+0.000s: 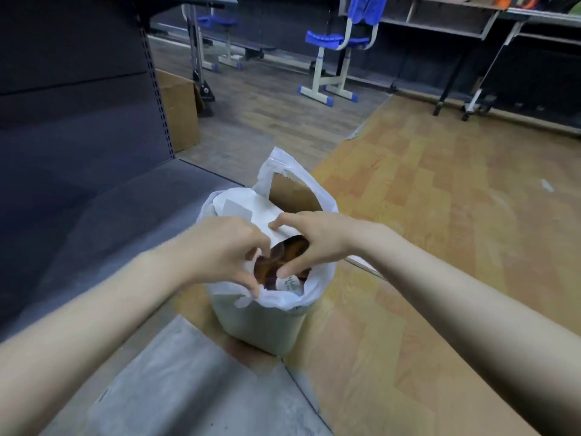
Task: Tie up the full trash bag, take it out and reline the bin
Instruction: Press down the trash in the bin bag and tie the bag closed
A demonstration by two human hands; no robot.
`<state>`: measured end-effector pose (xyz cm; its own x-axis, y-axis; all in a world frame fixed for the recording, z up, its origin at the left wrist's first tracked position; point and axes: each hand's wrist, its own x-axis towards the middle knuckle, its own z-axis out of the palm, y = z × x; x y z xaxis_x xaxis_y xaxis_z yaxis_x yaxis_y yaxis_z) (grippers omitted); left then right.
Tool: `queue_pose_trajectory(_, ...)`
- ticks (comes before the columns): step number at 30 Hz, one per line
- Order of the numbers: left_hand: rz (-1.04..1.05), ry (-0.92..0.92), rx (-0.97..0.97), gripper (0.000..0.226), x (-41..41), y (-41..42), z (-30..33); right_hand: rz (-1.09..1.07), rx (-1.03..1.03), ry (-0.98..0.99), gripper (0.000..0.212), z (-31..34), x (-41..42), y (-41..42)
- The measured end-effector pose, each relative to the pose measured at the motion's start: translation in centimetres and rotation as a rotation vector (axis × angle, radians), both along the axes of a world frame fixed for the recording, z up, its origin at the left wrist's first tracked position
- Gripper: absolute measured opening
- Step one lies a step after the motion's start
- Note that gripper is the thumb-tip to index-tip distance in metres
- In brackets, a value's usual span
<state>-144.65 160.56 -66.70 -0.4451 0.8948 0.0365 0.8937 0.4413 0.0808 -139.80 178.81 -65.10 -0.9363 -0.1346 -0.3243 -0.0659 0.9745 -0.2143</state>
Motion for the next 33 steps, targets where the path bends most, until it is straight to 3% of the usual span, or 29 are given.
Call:
queue_pose_trajectory(2,0.080,-0.002,-0.142,0.042,-0.5,-1.0,1.1,-0.009,0.060,0.123,0.064,1.9,0.0,-0.2)
queue_pose_trajectory(5,0.093,0.015,-0.169,0.028,-0.1,-1.4,1.8,-0.004,0.126,0.526,0.039,3.4,-0.5,-1.8)
queue_pose_trajectory(7,0.152,-0.041,-0.211,0.025,0.0,-1.7,2.3,0.030,0.202,0.758,0.032,3.1,-0.8,-3.6)
queue_pose_trajectory(9,0.227,-0.054,-0.274,0.028,-0.2,-2.1,3.2,0.077,0.268,0.846,0.031,2.3,-1.3,-5.0)
queue_pose_trajectory(14,0.331,0.016,-0.396,0.043,0.1,-1.8,3.5,0.297,0.294,0.550,0.046,-0.9,-2.7,-6.1)
queue_pose_trajectory(17,0.353,0.047,-0.500,0.056,0.6,-1.5,1.6,0.205,0.242,0.321,0.051,-2.6,-3.2,-5.3)
queue_pose_trajectory(19,0.316,0.104,-0.532,0.051,0.6,-1.4,0.0,0.139,0.191,0.237,0.056,-3.5,-3.6,-4.4)
queue_pose_trajectory(23,0.260,0.196,-0.508,0.015,0.6,-1.2,-1.6,0.117,-0.008,0.229,0.060,-4.7,-4.0,-3.5)
queue_pose_trajectory(26,0.279,0.175,-0.452,0.024,0.1,-1.6,-0.8,0.097,-0.062,0.237,0.056,-4.6,-3.8,-3.3)
queue_pose_trajectory(29,0.262,0.213,-0.405,0.018,-0.9,-1.9,1.1,0.064,-0.094,0.210,0.055,-3.8,-3.5,-3.3)
queue_pose_trajectory(33,0.219,0.249,-0.448,0.021,-0.9,-1.2,2.5,0.058,-0.044,0.196,0.059,-3.9,-3.7,-3.7)
